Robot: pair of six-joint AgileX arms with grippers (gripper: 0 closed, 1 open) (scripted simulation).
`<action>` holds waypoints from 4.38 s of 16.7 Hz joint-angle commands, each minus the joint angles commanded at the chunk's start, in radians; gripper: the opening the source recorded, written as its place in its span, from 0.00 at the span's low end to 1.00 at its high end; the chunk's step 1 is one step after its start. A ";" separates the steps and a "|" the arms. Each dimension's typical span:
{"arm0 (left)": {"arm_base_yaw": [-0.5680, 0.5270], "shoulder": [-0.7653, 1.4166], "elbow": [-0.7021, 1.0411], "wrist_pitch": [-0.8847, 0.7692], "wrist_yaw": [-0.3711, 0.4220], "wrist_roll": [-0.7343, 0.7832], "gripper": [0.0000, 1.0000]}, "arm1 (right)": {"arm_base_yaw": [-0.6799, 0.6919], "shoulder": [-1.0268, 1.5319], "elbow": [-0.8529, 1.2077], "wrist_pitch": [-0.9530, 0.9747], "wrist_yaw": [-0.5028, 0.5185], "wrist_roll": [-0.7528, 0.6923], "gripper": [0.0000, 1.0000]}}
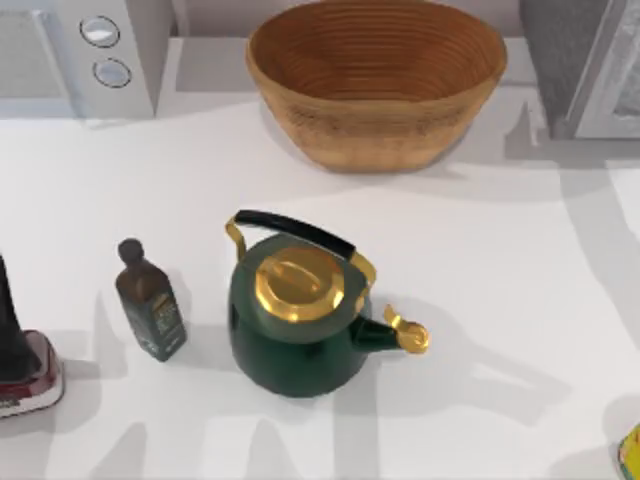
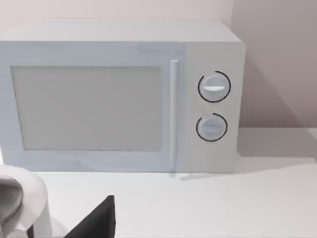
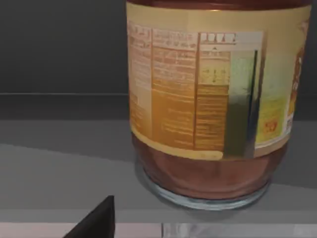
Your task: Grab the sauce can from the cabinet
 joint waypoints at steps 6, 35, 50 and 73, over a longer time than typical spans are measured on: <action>0.000 0.000 0.000 0.000 0.000 0.000 1.00 | 0.025 0.165 0.213 -0.049 0.024 0.003 1.00; 0.000 0.000 0.000 0.000 0.000 0.000 1.00 | -0.035 0.385 0.375 0.019 -0.023 0.002 0.77; 0.000 0.000 0.000 0.000 0.000 0.000 1.00 | -0.035 0.385 0.375 0.019 -0.023 0.002 0.00; 0.000 0.000 0.000 0.000 0.000 0.000 1.00 | 0.164 0.031 0.476 -0.438 0.171 0.003 0.00</action>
